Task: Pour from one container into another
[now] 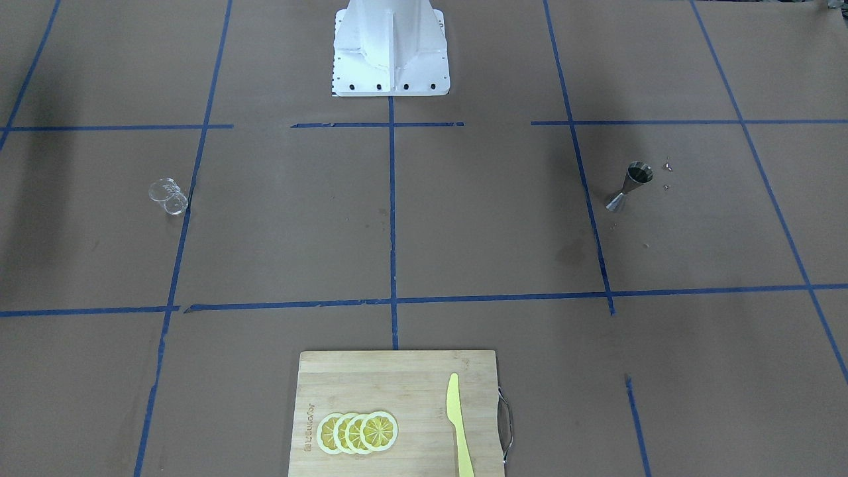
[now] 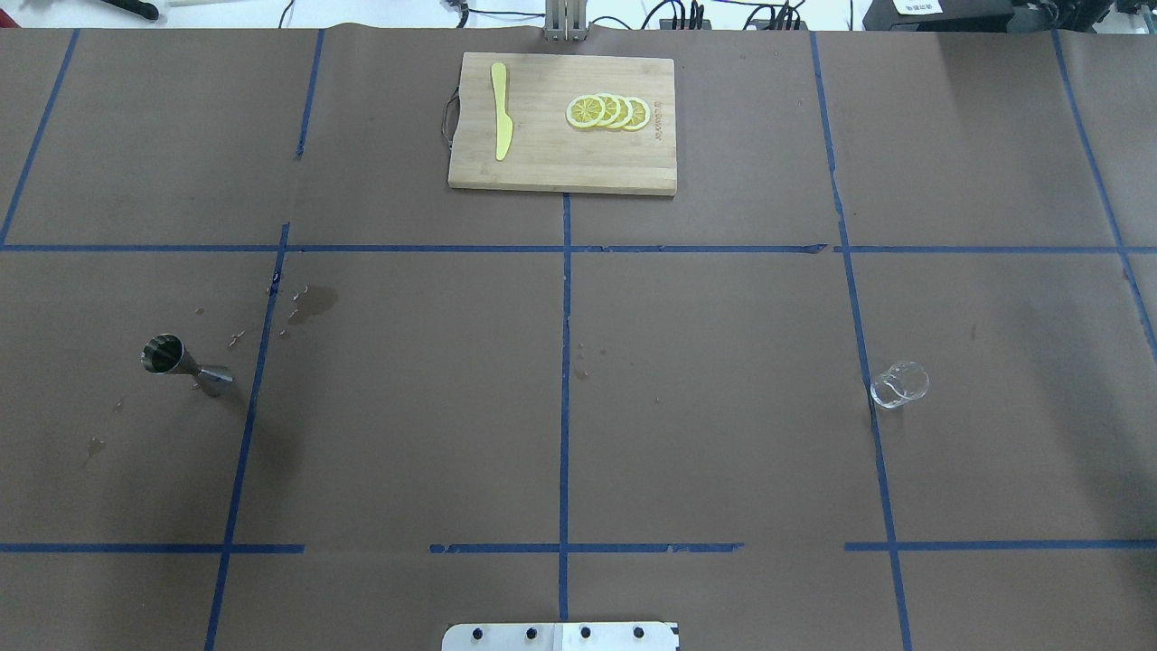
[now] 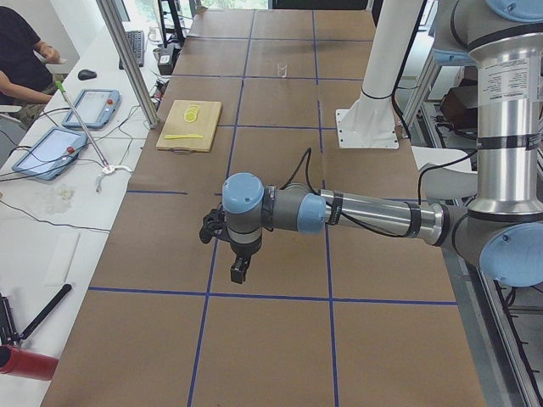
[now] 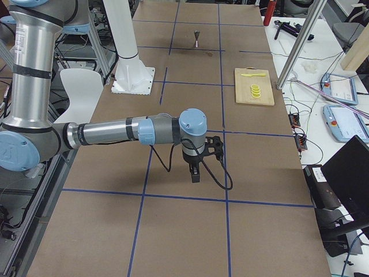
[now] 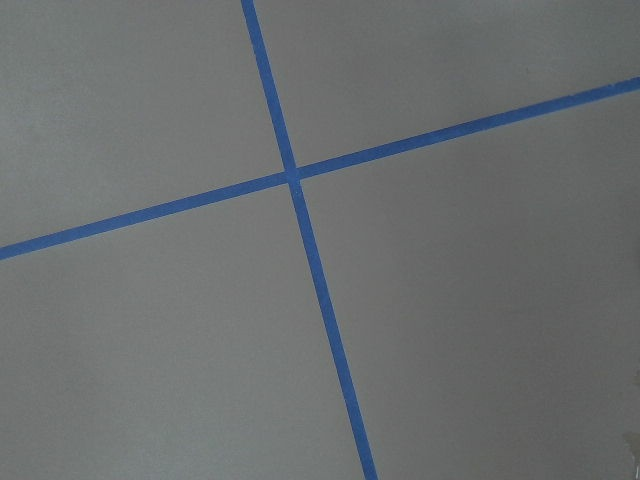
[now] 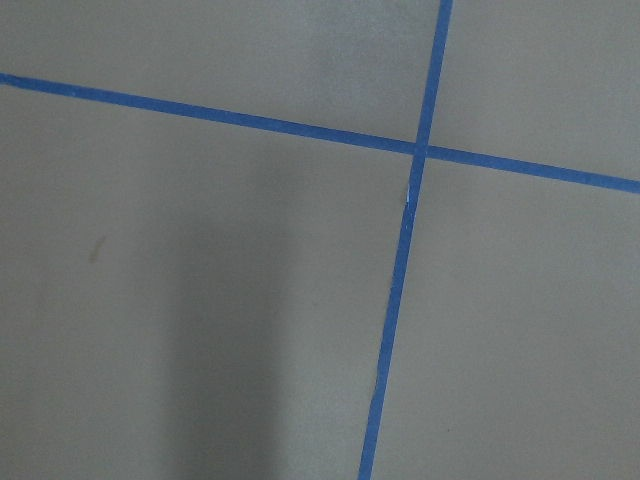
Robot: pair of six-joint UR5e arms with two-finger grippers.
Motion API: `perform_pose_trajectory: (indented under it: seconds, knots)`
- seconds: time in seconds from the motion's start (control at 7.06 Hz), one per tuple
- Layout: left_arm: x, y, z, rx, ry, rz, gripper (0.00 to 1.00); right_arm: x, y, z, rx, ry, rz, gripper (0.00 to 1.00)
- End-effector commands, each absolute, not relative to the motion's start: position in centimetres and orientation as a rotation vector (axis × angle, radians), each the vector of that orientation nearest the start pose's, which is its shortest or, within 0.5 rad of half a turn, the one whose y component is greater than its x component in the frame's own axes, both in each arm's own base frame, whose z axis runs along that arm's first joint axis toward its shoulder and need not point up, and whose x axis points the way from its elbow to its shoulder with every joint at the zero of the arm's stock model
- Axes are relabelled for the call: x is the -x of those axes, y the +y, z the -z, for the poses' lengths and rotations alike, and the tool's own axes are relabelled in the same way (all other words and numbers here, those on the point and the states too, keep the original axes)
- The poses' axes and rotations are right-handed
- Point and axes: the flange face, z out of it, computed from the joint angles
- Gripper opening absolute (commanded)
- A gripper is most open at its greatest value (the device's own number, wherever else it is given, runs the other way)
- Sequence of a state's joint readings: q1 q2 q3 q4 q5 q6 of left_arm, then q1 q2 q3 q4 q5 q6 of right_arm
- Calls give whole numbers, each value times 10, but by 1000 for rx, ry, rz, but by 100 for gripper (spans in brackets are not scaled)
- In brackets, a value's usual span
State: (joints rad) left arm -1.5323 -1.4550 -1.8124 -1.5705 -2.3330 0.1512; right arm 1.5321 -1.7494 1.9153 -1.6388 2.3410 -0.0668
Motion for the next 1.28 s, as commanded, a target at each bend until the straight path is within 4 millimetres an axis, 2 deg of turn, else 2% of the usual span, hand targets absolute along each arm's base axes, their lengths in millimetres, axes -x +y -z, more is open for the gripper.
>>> perform_pose_trajectory:
  seconds: [0.0,0.14,0.57,0.71,1.13]
  knots:
    - [48,-447,-593,-178,755,-233,100,-48,-414,-571,-101,-770,136,100]
    - [48,-440,-595,-173,756,-233,100,-48,-413,-573,-97,-766,134,100]
    - [48,-440,-592,-180,755,-235,100,-47,-412,-576,-89,-777,133,100]
    - [49,-440,-585,-205,753,-242,100,-46,-410,-579,-82,-778,132,100]
    - [51,-441,-591,-220,752,-243,100,-46,-409,-578,-85,-786,133,100]
